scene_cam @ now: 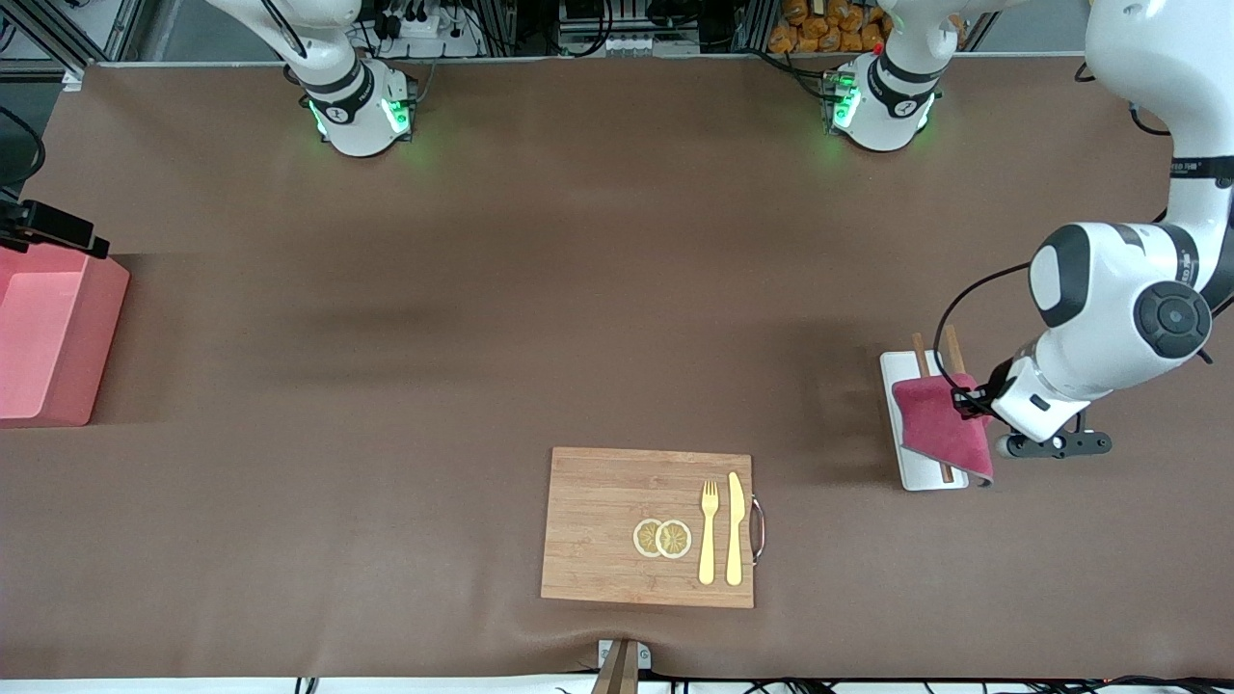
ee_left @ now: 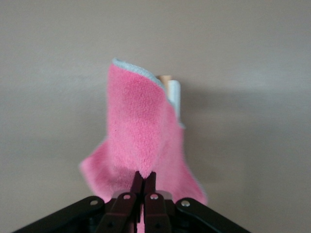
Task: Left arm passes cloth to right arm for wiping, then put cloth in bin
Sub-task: 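Lift the cloth with the left gripper while the right gripper approaches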
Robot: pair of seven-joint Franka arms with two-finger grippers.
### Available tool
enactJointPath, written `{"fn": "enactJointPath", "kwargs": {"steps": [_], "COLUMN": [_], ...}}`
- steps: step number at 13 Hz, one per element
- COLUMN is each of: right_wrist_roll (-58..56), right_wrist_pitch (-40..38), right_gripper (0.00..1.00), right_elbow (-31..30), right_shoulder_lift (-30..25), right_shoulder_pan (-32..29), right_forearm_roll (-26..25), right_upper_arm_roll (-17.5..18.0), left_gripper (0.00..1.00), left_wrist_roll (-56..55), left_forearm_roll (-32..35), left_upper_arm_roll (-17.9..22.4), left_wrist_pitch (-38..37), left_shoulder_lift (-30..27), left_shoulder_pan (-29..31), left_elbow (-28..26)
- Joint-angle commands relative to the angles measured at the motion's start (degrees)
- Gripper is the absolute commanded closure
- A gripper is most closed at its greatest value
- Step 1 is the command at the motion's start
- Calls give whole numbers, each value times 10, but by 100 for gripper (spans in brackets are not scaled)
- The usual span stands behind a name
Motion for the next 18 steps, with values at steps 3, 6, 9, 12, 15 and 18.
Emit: {"fn": "enactJointPath", "kwargs": {"steps": [3, 6, 9, 12, 15, 18], "right_wrist_roll": [1, 94, 296, 444, 556, 653], "right_wrist_pitch": [-23, -70, -103, -87, -39, 18], "right_gripper": [0, 0, 0, 0, 0, 0], "right_elbow": [6, 2, -1, -7, -7, -7], "right_shoulder_lift": [-7, -4, 7, 40, 87, 137], "right_shoulder_pan": [-13, -10, 55, 117, 143, 185], "right_forearm_roll": [8, 57, 104, 158, 255, 308], "right_upper_arm_roll": [7, 10, 11, 11, 11, 11], "left_gripper": [100, 100, 100, 100, 100, 100], "left_wrist_roll": [-21, -78, -163, -299, -413, -496], "left_forearm_roll": [-9, -9, -52, -76, -88, -142], "left_upper_arm_roll": [-57, -127, -221, -232, -233, -233], "left_wrist_pitch": [-20, -20, -20, -18, -4, 84], "left_shoulder_lift": [-39, -40, -9, 51, 108, 119], "left_shoulder_pan": [-1, 0, -13, -107, -167, -224], "left_elbow": [-1, 7, 44, 148, 240, 252]}}
